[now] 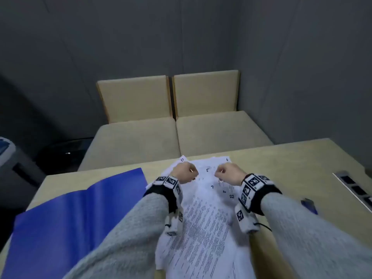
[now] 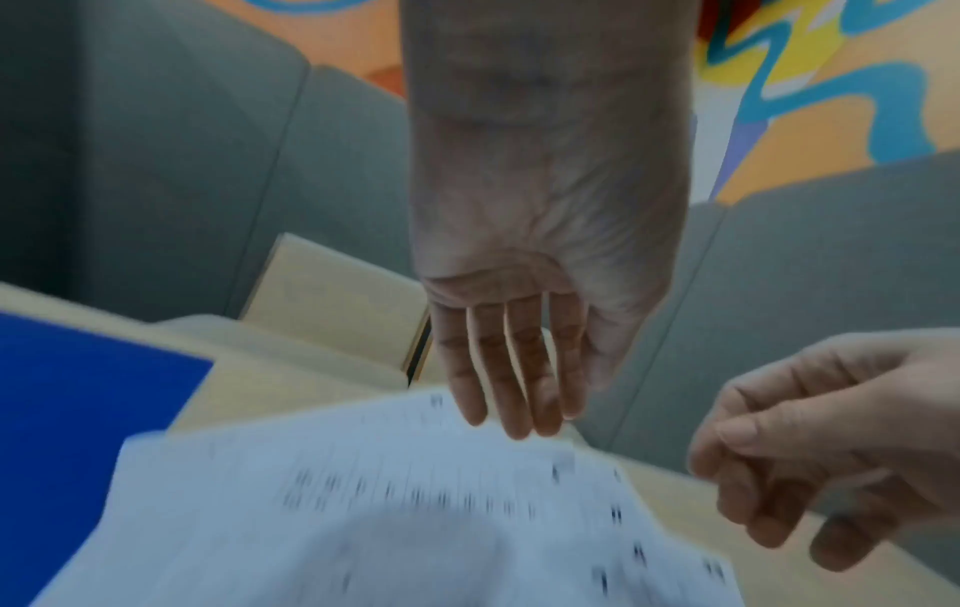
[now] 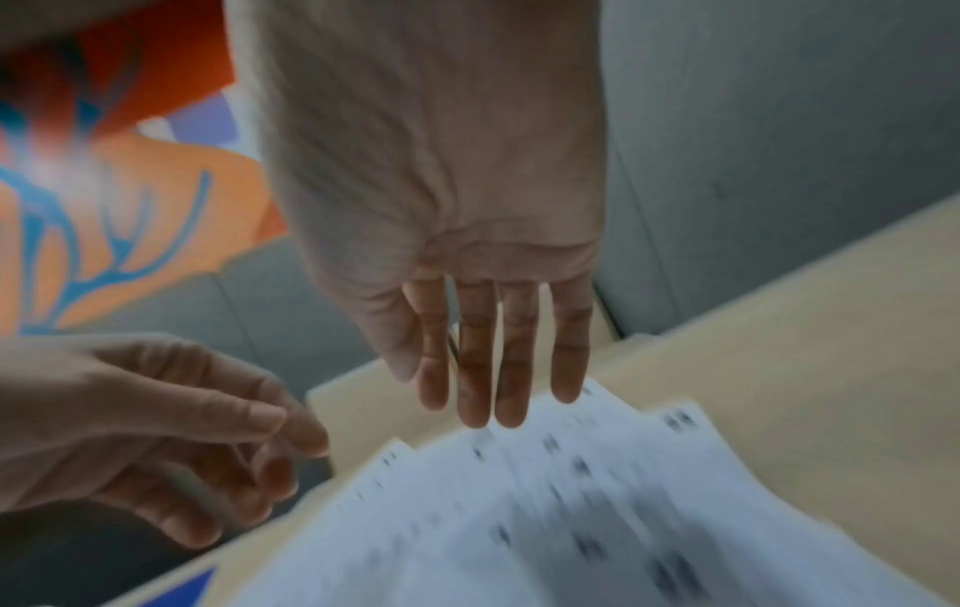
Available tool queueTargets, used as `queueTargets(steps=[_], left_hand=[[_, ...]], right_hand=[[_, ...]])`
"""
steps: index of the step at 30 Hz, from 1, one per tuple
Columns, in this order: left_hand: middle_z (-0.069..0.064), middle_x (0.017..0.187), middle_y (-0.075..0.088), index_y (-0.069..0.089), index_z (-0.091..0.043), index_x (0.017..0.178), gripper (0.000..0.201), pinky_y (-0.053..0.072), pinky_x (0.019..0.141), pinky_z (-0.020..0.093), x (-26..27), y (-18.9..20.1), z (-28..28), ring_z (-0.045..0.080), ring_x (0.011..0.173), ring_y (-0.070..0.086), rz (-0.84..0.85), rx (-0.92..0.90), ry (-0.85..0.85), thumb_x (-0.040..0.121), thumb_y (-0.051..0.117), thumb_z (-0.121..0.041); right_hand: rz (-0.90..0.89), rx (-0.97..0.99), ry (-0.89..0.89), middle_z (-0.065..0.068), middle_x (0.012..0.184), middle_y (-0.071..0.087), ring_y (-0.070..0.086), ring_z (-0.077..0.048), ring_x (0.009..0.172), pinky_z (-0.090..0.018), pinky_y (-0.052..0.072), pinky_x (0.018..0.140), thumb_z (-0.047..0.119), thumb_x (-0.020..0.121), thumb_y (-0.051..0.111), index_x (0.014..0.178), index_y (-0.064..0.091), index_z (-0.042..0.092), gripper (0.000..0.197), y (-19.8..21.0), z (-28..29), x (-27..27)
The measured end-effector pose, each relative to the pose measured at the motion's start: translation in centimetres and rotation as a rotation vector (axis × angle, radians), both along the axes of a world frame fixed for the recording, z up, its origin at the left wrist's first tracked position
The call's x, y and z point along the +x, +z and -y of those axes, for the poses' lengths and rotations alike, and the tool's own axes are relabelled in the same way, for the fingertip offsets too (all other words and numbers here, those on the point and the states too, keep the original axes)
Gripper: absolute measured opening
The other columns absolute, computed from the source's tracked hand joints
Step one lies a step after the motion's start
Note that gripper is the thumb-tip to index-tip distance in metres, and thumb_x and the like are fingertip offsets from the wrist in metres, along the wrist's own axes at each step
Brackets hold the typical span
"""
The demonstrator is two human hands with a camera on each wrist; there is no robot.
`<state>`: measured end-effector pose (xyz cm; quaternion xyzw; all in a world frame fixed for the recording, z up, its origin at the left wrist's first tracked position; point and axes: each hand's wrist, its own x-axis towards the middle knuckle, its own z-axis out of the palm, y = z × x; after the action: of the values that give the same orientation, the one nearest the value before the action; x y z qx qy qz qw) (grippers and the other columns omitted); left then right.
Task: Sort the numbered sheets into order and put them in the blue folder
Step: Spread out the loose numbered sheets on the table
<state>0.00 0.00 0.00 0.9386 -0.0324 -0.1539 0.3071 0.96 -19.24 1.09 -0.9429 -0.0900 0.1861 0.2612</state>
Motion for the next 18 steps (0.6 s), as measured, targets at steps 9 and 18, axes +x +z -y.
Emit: queueTargets(steps=[9, 18], left_hand=[[0.007, 0.143, 0.036, 0.031, -0.019, 0.14, 0.065, 0.027, 0.111, 0.051, -2.3, -8.8, 3.0, 0.027, 0.133, 0.03, 0.039, 0.45, -0.237, 0.084, 0.064, -0.028], [0.006, 0.12, 0.045, 0.043, -0.016, 0.119, 0.054, 0.042, 0.092, 0.038, -2.9, -10.1, 1.4, 0.025, 0.109, 0.044, 0.098, 0.469, -0.288, 0.079, 0.068, -0.042]], right_hand=[[-0.134, -0.274, -0.154, -0.003, 0.126, 0.037, 0.038, -0.022, 0.12, -0.042, 0.039, 0.1, 0.032, 0.08, 0.067, 0.125, 0.041, 0.024, 0.053, -10.1, 3.7, -6.2], [-0.057, -0.241, -0.32, 0.0, 0.115, 0.039, 0.036, -0.021, 0.113, -0.036, 0.04, 0.091, 0.046, 0.067, 0.075, 0.103, 0.042, 0.025, 0.053, -11.4, 3.7, -6.9]])
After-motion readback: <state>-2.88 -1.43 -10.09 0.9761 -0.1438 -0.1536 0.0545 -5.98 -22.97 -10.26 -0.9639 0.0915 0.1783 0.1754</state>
